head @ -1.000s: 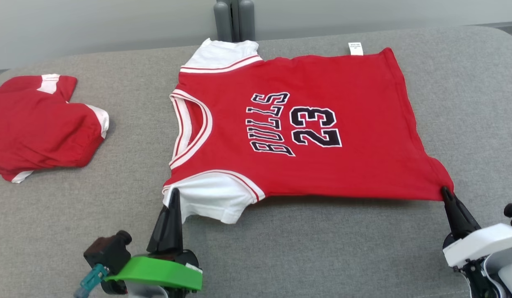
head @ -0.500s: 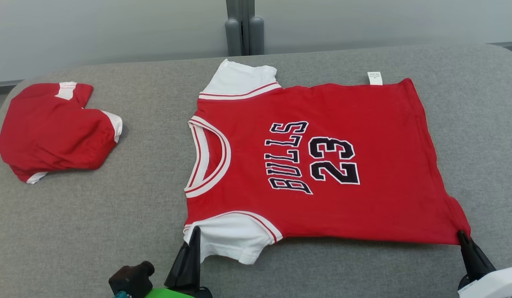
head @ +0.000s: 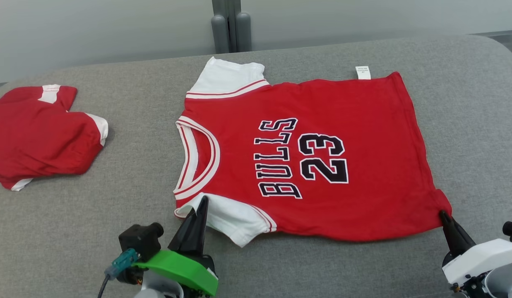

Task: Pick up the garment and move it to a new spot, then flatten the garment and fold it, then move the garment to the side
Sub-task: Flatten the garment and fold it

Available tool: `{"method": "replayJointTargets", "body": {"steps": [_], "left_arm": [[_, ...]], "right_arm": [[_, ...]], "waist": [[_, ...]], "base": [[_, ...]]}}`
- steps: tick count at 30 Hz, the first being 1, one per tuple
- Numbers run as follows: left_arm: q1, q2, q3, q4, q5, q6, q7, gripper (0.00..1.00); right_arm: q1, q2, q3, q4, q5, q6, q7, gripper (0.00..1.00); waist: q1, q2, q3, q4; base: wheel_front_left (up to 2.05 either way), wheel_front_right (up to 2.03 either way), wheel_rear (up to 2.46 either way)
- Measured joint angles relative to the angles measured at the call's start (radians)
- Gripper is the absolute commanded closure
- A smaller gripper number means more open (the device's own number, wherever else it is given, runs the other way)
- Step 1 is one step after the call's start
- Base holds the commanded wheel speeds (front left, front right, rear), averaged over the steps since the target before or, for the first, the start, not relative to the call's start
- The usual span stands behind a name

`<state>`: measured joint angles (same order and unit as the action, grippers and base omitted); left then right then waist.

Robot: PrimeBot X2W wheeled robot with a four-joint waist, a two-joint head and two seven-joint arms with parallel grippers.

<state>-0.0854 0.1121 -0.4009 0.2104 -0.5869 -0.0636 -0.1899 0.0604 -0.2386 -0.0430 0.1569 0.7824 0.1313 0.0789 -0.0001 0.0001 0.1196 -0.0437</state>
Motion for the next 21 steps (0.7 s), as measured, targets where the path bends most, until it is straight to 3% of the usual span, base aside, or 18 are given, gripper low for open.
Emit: {"method": "replayJointTargets", "body": {"steps": [10, 20, 21], "left_arm": [[-0.196, 0.015, -0.003, 0.118, 0.007, -0.026, 0.046, 1.00], [-0.375, 0.006, -0.012, 0.305, 0.004, -0.044, 0.037, 1.00], [-0.388, 0.004, -0.014, 0.325, 0.003, -0.047, 0.033, 1.00]], "right_arm": [[-0.152, 0.019, -0.053, 0.047, -0.010, 0.000, 0.109, 1.00], [-0.345, 0.019, -0.036, 0.193, -0.038, 0.000, 0.134, 1.00], [-0.358, 0.017, -0.029, 0.204, -0.041, -0.001, 0.121, 0.52]], "waist": [[0.0000, 0.0000, 0.038, -0.019], [0.0001, 0.0000, 0.086, -0.038], [0.0001, 0.0000, 0.090, -0.040]], "base": [[0.00, 0.00, 0.00], [0.00, 0.00, 0.00], [0.00, 0.00, 0.00]]}}
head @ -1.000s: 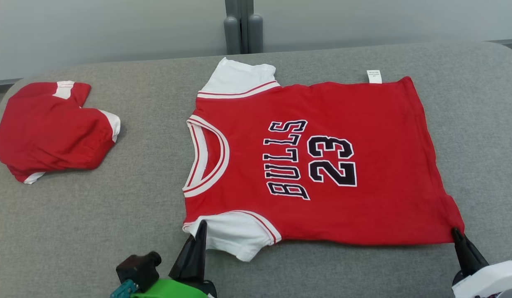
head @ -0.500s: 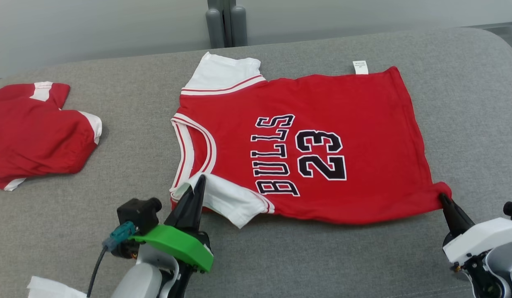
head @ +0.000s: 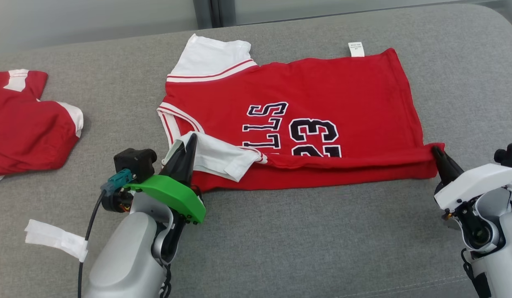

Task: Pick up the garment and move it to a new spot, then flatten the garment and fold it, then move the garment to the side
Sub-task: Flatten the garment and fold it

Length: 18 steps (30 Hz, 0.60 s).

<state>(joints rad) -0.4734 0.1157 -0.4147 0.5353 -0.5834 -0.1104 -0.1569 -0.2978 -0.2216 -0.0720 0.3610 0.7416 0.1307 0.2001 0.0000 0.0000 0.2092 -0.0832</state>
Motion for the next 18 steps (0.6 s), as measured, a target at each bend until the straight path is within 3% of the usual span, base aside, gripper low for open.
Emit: {"method": "replayJointTargets", "body": {"steps": [1, 2, 10, 18], "left_arm": [[-0.012, -0.003, -0.001, 0.019, 0.000, -0.001, -0.011, 0.74], [-0.021, -0.006, -0.001, 0.033, 0.000, -0.002, -0.024, 0.00], [-0.003, -0.023, -0.002, 0.105, 0.001, -0.005, -0.091, 0.00], [0.113, -0.004, 0.014, 0.122, 0.004, -0.004, -0.101, 0.00]], "right_arm": [[-0.012, -0.003, 0.009, 0.006, -0.001, 0.000, -0.018, 0.00], [-0.021, -0.007, 0.016, 0.014, 0.000, 0.000, -0.026, 0.00], [0.019, -0.070, 0.109, 0.047, 0.018, 0.000, -0.173, 0.00], [0.067, -0.129, 0.171, 0.090, 0.002, 0.000, -0.231, 0.00]], "waist": [[0.0000, 0.0000, 0.003, -0.001], [0.0000, 0.0000, 0.004, -0.001], [0.0000, 0.0000, -0.025, 0.013], [0.0000, 0.0000, -0.035, 0.027]], "base": [[0.00, 0.00, 0.00], [0.00, 0.00, 0.00], [0.00, 0.00, 0.00], [0.00, 0.00, 0.00]]}}
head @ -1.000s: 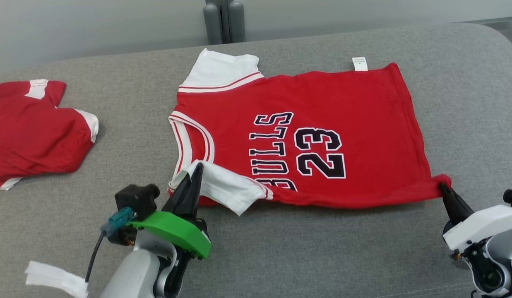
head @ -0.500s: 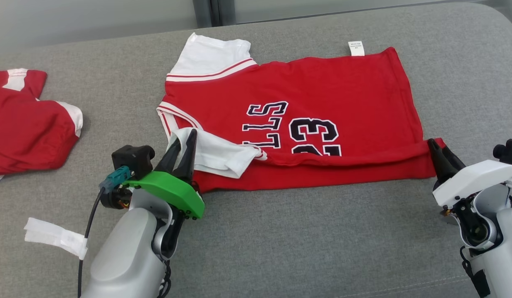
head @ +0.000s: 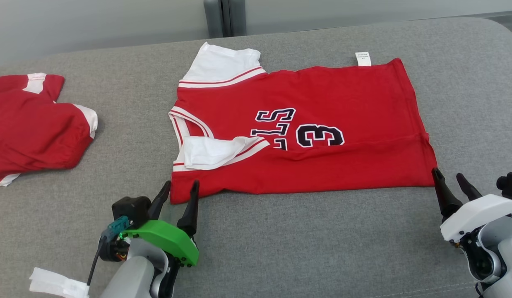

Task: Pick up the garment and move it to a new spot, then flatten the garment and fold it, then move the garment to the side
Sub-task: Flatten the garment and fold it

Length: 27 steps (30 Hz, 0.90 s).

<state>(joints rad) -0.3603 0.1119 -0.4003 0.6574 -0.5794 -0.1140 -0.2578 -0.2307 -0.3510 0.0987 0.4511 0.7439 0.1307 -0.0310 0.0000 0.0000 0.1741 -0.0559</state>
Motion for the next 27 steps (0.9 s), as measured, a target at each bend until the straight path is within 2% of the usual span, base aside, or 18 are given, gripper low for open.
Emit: {"method": "replayJointTargets", "body": {"steps": [7, 15, 16, 17, 18, 19, 27], "left_arm": [[0.011, -0.002, -0.010, 0.051, 0.001, 0.001, 0.002, 0.00], [-0.045, -0.013, -0.014, 0.134, 0.001, 0.012, 0.002, 0.00], [-0.052, -0.017, -0.018, 0.146, 0.000, 0.011, 0.003, 0.30], [-0.057, -0.020, -0.019, 0.154, -0.001, 0.010, 0.003, 0.52], [-0.063, -0.023, -0.021, 0.163, -0.002, 0.008, 0.002, 0.81], [-0.069, -0.025, -0.024, 0.173, -0.003, 0.008, 0.002, 1.00], [-0.074, -0.038, -0.020, 0.197, -0.030, -0.003, 0.000, 1.00]], "right_arm": [[-0.053, -0.008, 0.058, 0.077, -0.030, 0.000, -0.019, 0.00], [-0.127, 0.002, 0.115, 0.229, -0.066, 0.000, -0.054, 0.00], [-0.135, 0.007, 0.123, 0.245, -0.065, 0.000, -0.059, 0.00], [-0.141, 0.011, 0.130, 0.258, -0.060, 0.000, -0.059, 0.11], [-0.147, 0.015, 0.137, 0.272, -0.058, 0.000, -0.059, 0.85], [-0.154, 0.016, 0.145, 0.284, -0.053, 0.000, -0.065, 1.00], [-0.166, 0.020, 0.193, 0.324, -0.006, 0.000, -0.150, 1.00]], "waist": [[0.0000, 0.0000, 0.016, 0.004], [0.0000, 0.0000, 0.035, 0.015], [0.0000, 0.0000, 0.036, 0.016], [0.0000, 0.0000, 0.037, 0.017], [0.0000, 0.0000, 0.038, 0.018], [0.0000, 0.0000, 0.037, 0.018], [0.0000, 0.0000, 0.005, 0.014]], "base": [[0.00, 0.00, 0.00], [0.00, 0.00, 0.00], [0.00, 0.00, 0.00], [0.00, 0.00, 0.00], [0.00, 0.00, 0.00], [0.00, 0.00, 0.00], [0.00, 0.00, 0.00]]}}
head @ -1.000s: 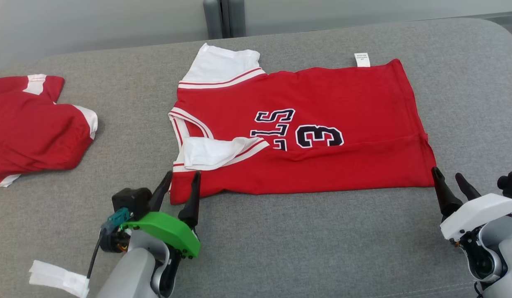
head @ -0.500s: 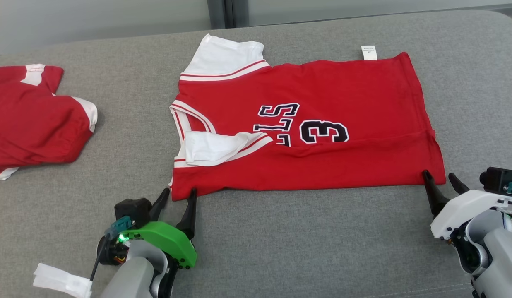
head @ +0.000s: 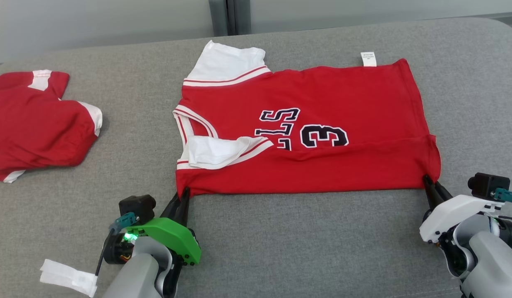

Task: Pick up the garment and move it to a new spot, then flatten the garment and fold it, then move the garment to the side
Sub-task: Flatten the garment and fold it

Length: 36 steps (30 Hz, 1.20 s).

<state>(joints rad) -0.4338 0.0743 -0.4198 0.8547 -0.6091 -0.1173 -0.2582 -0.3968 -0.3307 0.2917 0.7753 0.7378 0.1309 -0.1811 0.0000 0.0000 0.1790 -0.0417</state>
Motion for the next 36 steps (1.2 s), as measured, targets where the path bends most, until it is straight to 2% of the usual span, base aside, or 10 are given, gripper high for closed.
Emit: {"method": "replayJointTargets", "body": {"steps": [7, 15, 25, 26, 27, 28, 36], "left_arm": [[0.103, 0.010, 0.053, -0.151, 0.014, -0.002, -0.004, 1.00], [0.308, 0.022, 0.082, -0.309, 0.051, 0.032, -0.004, 1.00], [0.429, 0.014, 0.055, -0.384, 0.054, 0.053, 0.001, 1.00], [0.430, 0.014, 0.053, -0.385, 0.054, 0.055, 0.001, 1.00], [0.431, 0.013, 0.054, -0.386, 0.054, 0.057, 0.001, 0.71], [0.431, 0.013, 0.055, -0.387, 0.054, 0.061, 0.000, 0.00], [0.432, 0.020, 0.102, -0.447, 0.073, 0.086, -0.003, 0.00]], "right_arm": [[0.082, -0.019, 0.004, -0.071, 0.034, 0.000, -0.048, 1.00], [0.256, -0.009, -0.072, -0.183, 0.051, 0.001, -0.060, 1.00], [0.409, 0.014, -0.195, -0.304, 0.013, 0.001, 0.032, 1.00], [0.414, 0.020, -0.199, -0.314, 0.003, 0.001, 0.046, 0.74], [0.418, 0.028, -0.207, -0.327, -0.012, 0.001, 0.047, 0.49], [0.420, 0.033, -0.215, -0.339, -0.023, 0.001, 0.043, 0.00], [0.434, 0.071, -0.275, -0.443, -0.105, 0.001, 0.038, 0.00]], "waist": [[0.0000, 0.0000, -0.054, 0.003], [0.0000, 0.0000, -0.103, 0.016], [0.0000, 0.0000, -0.100, 0.025], [0.0000, 0.0000, -0.101, 0.025], [0.0000, 0.0000, -0.102, 0.025], [0.0000, 0.0000, -0.105, 0.025], [0.0000, 0.0000, -0.143, 0.024]], "base": [[0.00, 0.00, 0.00], [0.00, 0.00, 0.00], [0.00, 0.00, 0.00], [0.00, 0.00, 0.00], [0.00, 0.00, 0.00], [0.00, 0.00, 0.00], [0.00, 0.00, 0.00]]}}
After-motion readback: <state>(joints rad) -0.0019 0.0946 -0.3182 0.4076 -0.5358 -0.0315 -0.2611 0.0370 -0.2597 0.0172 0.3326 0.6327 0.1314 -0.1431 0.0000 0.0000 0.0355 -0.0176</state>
